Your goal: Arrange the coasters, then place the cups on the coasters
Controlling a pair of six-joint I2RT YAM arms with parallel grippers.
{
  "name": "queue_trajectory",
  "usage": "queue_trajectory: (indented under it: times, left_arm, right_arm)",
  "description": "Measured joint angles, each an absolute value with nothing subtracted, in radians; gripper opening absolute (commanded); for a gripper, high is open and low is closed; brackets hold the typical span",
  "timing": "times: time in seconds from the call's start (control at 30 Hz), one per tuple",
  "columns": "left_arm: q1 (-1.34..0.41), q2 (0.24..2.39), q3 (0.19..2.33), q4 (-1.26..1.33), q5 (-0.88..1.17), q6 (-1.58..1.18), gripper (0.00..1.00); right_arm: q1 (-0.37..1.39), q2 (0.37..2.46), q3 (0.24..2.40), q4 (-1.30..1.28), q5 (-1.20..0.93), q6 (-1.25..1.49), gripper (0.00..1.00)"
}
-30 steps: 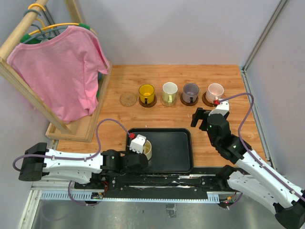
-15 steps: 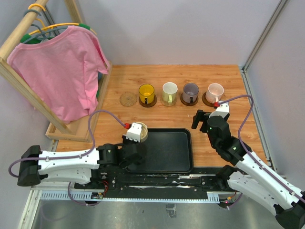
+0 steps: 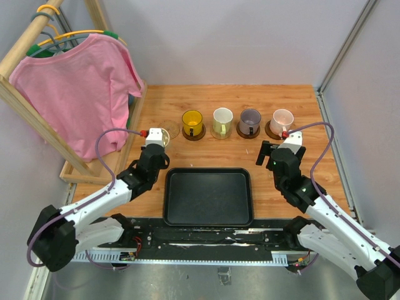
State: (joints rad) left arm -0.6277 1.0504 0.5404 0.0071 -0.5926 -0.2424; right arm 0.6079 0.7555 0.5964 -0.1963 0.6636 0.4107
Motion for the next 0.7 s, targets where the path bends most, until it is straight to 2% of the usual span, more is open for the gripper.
queue_trajectory:
  times: [0.23, 0.7]
  left_arm:
    - [-0.498, 1.237, 0.593, 0.128, -0.466, -0.16, 0.0]
    - [-0.396, 1.522, 0.883, 0.152, -0.343, -0.151, 0.0]
  right_arm:
    - [0.483, 0.773, 0.597, -0.184, 0.627, 0.399, 0.95]
    - [0.431, 0.785, 0.597, -0.183, 0.566, 0.395, 0.95]
